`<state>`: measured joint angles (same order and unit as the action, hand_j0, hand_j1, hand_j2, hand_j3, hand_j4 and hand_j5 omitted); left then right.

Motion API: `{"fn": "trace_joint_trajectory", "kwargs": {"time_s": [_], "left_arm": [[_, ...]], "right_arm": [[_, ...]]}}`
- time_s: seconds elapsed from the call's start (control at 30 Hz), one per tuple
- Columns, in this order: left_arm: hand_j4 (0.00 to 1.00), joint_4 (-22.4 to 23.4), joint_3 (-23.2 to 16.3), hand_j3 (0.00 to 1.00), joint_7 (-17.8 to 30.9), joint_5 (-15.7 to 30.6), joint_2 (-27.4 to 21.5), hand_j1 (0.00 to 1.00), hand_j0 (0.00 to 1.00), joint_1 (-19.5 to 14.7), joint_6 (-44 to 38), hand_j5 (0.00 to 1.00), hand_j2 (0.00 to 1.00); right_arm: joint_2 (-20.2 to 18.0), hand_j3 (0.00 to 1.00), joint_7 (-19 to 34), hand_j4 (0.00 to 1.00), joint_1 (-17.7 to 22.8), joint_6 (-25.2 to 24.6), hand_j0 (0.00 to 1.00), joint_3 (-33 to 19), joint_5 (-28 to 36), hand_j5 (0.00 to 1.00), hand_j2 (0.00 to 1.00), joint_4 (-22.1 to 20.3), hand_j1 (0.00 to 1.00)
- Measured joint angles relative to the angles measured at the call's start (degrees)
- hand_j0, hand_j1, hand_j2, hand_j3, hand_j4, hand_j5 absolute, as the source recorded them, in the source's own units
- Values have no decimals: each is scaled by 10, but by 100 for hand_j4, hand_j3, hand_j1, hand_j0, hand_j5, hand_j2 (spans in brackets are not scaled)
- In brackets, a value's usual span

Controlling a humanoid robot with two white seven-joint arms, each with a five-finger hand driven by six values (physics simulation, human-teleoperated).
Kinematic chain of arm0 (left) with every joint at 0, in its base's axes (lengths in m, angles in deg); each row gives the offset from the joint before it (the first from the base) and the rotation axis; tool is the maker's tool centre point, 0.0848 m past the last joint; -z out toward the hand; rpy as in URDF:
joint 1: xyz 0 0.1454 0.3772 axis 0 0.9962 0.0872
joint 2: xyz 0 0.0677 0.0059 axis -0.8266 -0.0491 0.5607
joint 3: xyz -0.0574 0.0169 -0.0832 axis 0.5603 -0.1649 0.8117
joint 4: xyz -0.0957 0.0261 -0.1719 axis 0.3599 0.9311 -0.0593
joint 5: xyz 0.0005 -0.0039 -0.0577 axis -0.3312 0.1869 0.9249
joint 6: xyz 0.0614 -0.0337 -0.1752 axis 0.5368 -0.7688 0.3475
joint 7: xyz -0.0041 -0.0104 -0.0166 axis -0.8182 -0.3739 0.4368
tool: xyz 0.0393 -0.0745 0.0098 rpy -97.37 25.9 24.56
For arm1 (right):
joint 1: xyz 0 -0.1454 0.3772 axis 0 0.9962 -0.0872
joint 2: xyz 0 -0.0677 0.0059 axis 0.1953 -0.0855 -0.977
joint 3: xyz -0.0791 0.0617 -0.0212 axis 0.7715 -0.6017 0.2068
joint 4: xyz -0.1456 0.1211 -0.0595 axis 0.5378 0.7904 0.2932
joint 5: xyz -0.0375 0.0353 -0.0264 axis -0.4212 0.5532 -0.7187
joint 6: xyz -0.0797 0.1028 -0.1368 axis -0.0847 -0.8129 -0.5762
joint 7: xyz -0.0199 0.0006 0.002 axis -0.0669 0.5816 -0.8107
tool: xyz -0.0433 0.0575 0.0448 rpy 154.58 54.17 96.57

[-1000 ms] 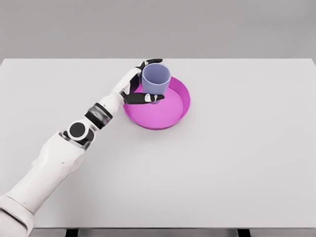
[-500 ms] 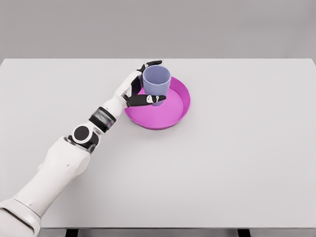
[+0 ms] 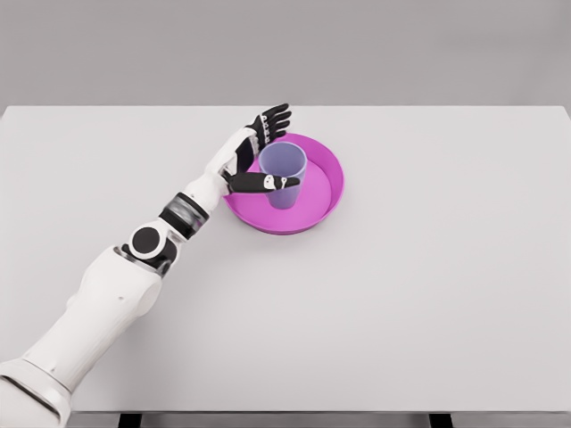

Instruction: Flip the cup with left arm and place it on the plate

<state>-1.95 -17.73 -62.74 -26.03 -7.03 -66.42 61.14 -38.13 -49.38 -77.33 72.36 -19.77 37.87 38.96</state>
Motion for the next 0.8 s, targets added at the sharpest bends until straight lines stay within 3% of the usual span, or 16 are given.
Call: {"fn": "trace_joint_trajectory", "kwargs": {"time_s": [0.53,0.67,0.8], "left_arm": [[100,-30,0,100,0,-10,-38,100,100,3,3,100,100],[100,-79,0,100,0,-11,-98,100,100,9,7,100,100],[100,-148,-1,100,-1,-30,-210,100,100,11,36,100,100]], "right_arm": [[0,100,0,100,0,0,100,0,0,100,100,0,100],[0,100,0,100,0,0,100,0,0,100,100,0,100],[0,100,0,100,0,0,100,0,0,100,100,0,100]]}}
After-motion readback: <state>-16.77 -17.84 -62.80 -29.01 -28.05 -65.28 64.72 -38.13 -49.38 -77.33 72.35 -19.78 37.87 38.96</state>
